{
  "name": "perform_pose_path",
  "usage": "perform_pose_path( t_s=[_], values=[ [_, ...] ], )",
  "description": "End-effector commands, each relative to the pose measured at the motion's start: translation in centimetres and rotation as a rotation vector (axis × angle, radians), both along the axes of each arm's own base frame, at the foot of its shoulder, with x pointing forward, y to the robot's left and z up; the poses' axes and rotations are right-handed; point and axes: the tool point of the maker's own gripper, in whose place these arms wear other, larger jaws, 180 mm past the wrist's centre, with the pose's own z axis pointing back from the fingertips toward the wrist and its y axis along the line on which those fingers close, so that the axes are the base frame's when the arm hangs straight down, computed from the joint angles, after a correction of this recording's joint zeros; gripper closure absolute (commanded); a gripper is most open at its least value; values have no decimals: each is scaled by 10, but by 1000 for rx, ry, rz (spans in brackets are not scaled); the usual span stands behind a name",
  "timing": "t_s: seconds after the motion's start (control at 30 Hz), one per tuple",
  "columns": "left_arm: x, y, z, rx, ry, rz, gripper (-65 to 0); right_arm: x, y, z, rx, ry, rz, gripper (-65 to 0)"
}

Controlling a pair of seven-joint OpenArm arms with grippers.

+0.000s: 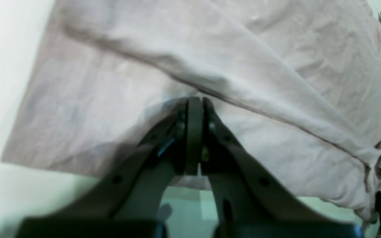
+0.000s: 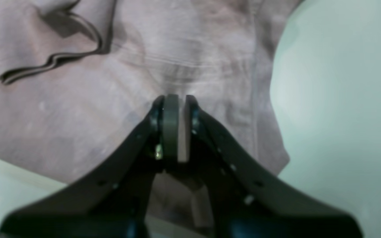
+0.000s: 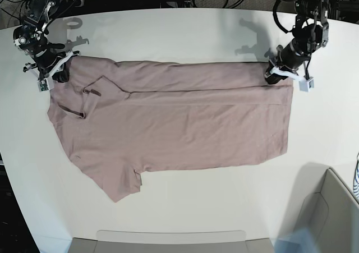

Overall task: Fold the T-shirt properly
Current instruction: 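Lay the folded edge down and pull both grippers back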

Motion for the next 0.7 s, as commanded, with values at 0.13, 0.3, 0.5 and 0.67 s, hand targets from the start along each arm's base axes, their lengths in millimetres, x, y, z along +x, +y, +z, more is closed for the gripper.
perform_pose_path(
  t_s=[0.13, 0.3, 0.5, 0.67],
  values=[
    [-123, 44, -39, 184, 385, 2, 0, -43, -30, -16, -105, 141, -49, -35],
    [-160, 52, -40, 216, 435, -2, 0, -63, -52, -15, -148, 165, -137, -35],
    [-185, 45, -29, 229, 437, -32, 0, -84, -74, -3, -217, 173, -254, -35],
    [-182, 35, -18, 220, 406, -63, 0, -85, -70, 6, -247, 159, -268, -35]
  ],
)
